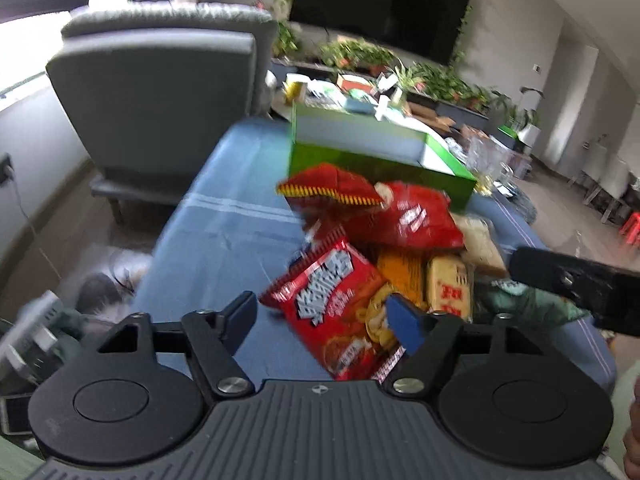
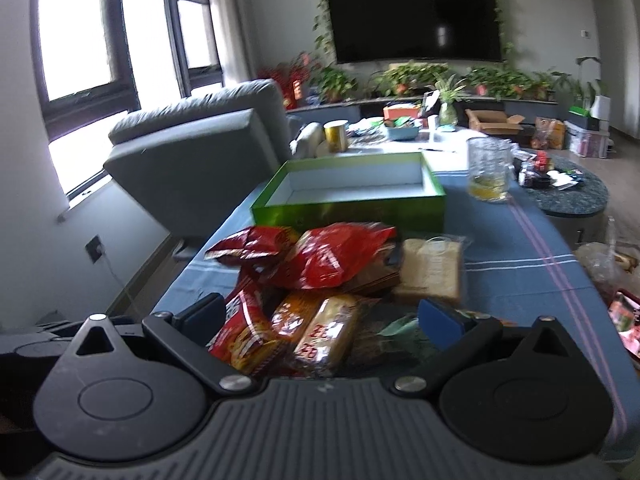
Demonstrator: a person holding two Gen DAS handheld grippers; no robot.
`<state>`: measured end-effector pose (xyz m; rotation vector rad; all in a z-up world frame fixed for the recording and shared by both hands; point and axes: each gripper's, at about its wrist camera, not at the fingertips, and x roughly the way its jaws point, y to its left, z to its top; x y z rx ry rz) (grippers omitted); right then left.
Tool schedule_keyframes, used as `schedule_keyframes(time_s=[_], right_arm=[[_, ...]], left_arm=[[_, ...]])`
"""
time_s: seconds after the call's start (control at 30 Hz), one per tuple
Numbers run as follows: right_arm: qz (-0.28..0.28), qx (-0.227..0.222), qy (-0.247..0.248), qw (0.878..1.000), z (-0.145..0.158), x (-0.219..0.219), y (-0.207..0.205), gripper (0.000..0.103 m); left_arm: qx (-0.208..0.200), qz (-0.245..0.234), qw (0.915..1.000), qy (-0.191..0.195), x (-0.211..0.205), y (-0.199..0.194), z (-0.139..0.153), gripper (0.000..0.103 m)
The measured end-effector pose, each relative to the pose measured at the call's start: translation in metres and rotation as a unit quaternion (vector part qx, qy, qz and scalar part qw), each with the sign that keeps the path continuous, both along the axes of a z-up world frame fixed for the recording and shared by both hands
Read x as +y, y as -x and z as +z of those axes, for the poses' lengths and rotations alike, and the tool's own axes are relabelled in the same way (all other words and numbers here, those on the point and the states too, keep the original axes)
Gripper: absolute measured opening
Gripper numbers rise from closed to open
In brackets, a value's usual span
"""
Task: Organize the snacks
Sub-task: 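Lower the right gripper onto the red chip bag and close it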
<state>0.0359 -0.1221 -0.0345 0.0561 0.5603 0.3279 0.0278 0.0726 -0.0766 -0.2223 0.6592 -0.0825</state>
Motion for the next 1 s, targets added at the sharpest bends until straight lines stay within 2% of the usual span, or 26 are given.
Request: schedule_keyframes(time_s=[0.03, 0.1, 0.37, 0.6, 1.0], right_arm=[[0.009, 0.002, 0.004, 1.000, -0.001, 0.003, -0.003, 0.068], [0.026, 0.009, 0.010, 1.000, -0.004, 0.009, -0.011, 0.068], [0.100, 0.062, 0.030, 0.993, -0.022, 0.038, -0.047, 0.068], [0.123, 0.107, 0.030, 0.986, -0.034, 0.048, -0.069, 0.068], [0.165, 0.120, 0.053, 0.978, -0.042, 0.060, -0.083, 0.068]], left_arm=[[0.007, -0.007, 0.9999, 0.008, 0.002, -0.002, -0.004, 0.059], [0.020, -0.018, 0.9994, 0.021, 0.005, -0.006, -0.013, 0.056], [0.052, -0.026, 0.9972, 0.048, 0.011, -0.022, -0.029, 0.056], [0.071, -0.040, 0.9943, 0.068, 0.014, -0.034, -0.037, 0.056], [0.089, -0.049, 0.9907, 0.090, 0.017, -0.043, -0.043, 0.057]])
